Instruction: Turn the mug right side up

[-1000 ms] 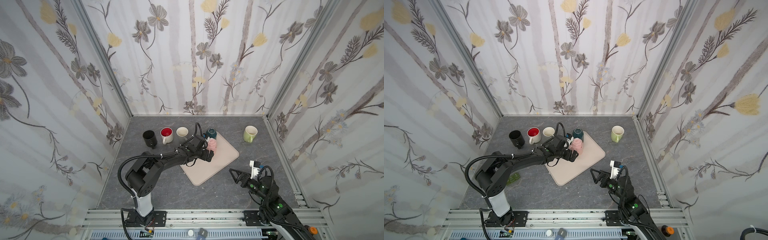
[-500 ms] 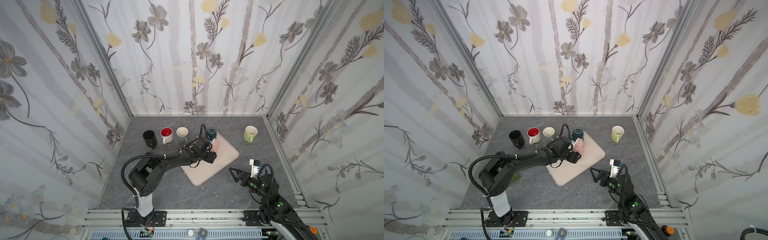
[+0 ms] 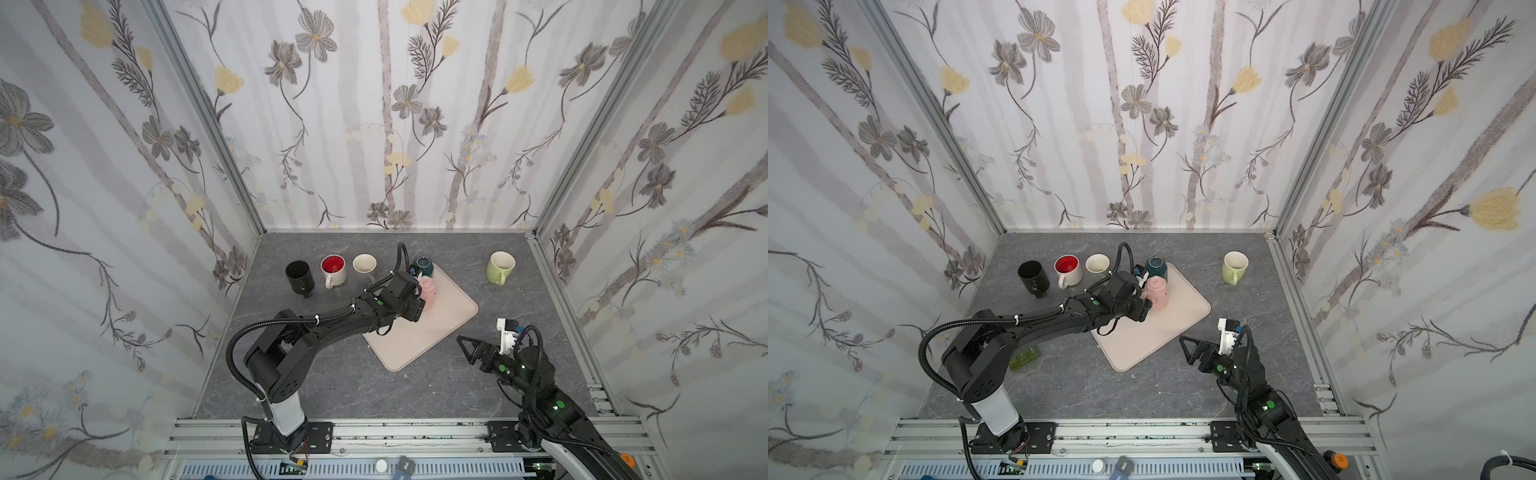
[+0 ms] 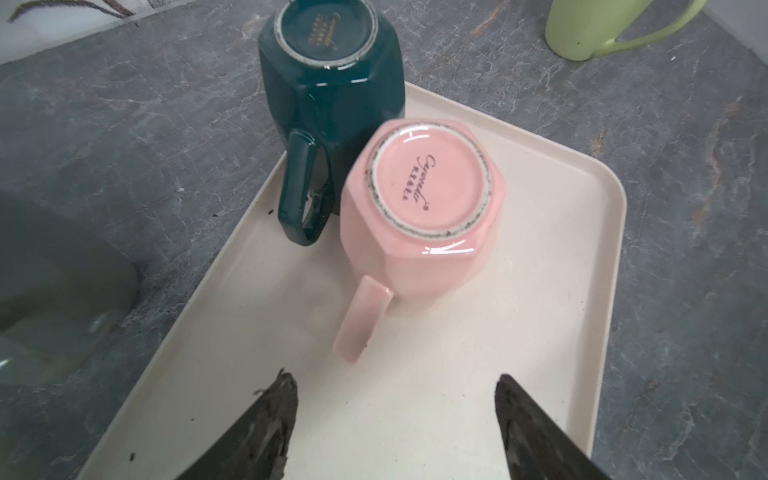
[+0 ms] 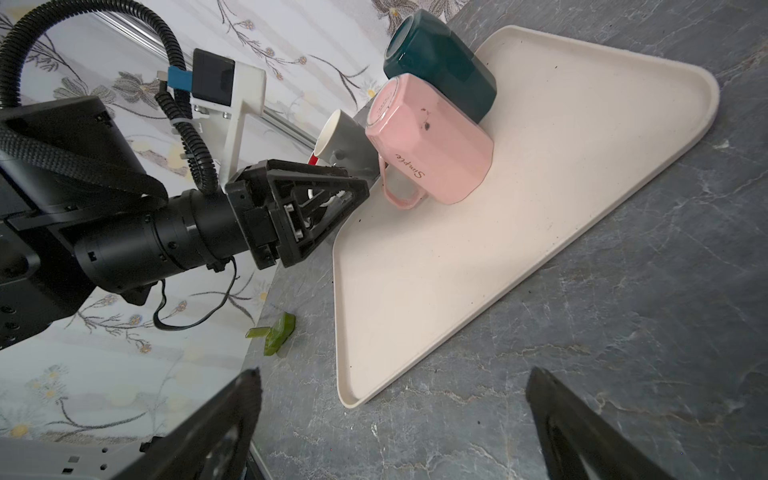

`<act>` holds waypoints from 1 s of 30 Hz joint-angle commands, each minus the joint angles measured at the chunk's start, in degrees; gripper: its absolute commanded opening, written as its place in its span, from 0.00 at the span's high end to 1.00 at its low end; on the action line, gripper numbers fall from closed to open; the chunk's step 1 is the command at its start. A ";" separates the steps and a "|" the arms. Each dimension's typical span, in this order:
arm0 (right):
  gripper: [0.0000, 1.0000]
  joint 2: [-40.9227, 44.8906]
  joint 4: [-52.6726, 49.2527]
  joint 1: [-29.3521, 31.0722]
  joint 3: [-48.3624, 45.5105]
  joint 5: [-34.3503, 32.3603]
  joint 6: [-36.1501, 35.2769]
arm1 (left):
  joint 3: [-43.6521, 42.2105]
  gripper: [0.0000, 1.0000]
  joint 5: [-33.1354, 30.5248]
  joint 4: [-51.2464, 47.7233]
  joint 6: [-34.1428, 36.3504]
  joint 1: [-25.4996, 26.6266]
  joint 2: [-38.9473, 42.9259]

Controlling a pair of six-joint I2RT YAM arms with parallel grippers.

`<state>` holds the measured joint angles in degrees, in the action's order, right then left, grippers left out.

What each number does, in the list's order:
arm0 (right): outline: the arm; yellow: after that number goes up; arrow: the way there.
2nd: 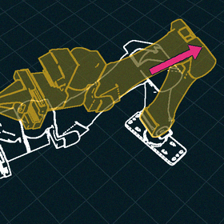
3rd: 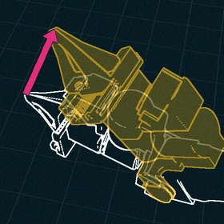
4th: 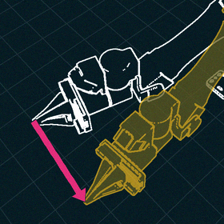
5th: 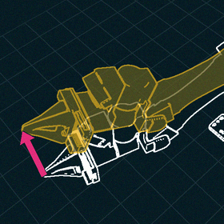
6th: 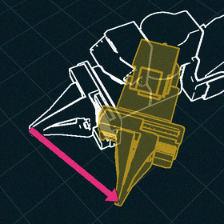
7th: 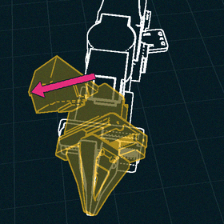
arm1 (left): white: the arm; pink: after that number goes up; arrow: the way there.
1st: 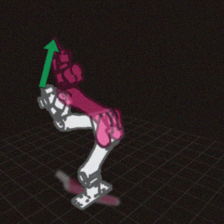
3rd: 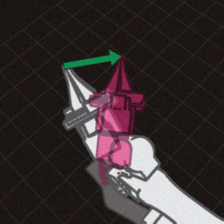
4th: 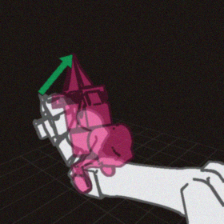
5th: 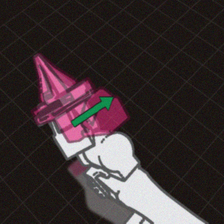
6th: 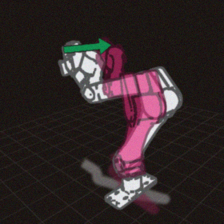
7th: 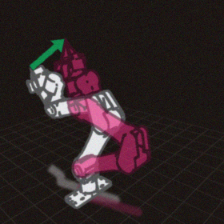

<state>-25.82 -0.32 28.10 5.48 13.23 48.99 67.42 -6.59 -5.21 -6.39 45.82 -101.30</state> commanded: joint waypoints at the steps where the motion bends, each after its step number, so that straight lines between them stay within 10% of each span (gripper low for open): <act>1: 0.00 0.50 -0.78 -0.07 0.28 -1.25 0.75 | 3.97 0.24 -4.48 -3.03 5.04 -0.14 -2.52; 30: 0.00 13.08 -9.03 -0.21 -3.32 -5.74 3.64 | 6.39 0.35 15.10 -0.35 -1.65 0.12 -8.08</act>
<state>-12.69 -5.06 27.90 2.94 8.71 52.03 74.11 4.99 -7.46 -6.09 45.58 -110.08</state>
